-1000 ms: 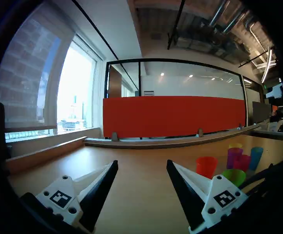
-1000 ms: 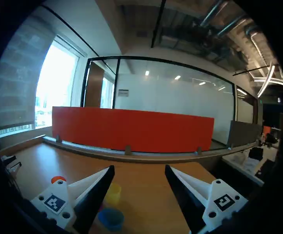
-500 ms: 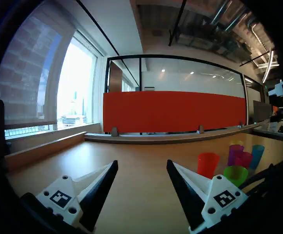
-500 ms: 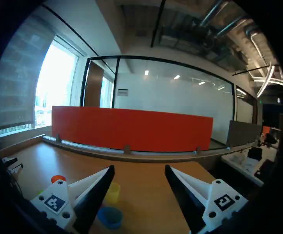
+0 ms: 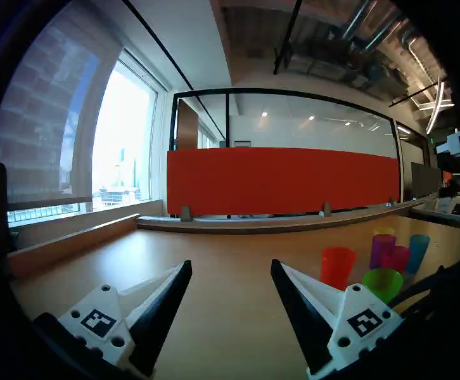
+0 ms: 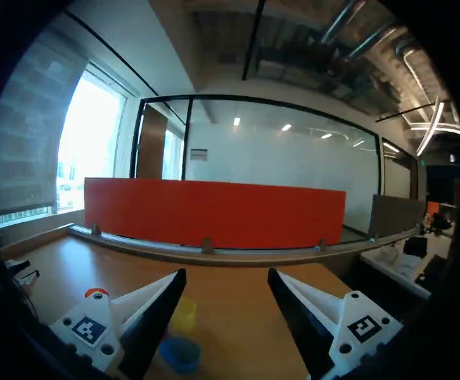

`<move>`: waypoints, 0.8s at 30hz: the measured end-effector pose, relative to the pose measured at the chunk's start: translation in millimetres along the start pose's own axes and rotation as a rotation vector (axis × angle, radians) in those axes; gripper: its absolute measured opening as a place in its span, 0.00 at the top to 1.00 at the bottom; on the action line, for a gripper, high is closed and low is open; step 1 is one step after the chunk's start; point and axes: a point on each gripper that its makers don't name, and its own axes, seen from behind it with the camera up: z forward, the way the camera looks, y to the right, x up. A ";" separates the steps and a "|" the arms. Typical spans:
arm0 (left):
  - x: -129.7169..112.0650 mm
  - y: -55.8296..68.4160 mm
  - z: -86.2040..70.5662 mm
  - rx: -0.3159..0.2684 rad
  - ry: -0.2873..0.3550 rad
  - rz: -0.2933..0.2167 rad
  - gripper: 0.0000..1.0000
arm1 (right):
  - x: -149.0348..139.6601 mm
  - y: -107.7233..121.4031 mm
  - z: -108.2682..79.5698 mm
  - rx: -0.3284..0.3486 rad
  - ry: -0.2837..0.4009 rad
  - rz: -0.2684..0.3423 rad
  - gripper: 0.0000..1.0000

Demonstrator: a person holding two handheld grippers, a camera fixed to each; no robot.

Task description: Pour water

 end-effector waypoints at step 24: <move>1.3 0.5 -0.8 0.000 -0.001 0.001 0.08 | -61.8 24.2 6.8 -0.031 0.087 0.003 0.00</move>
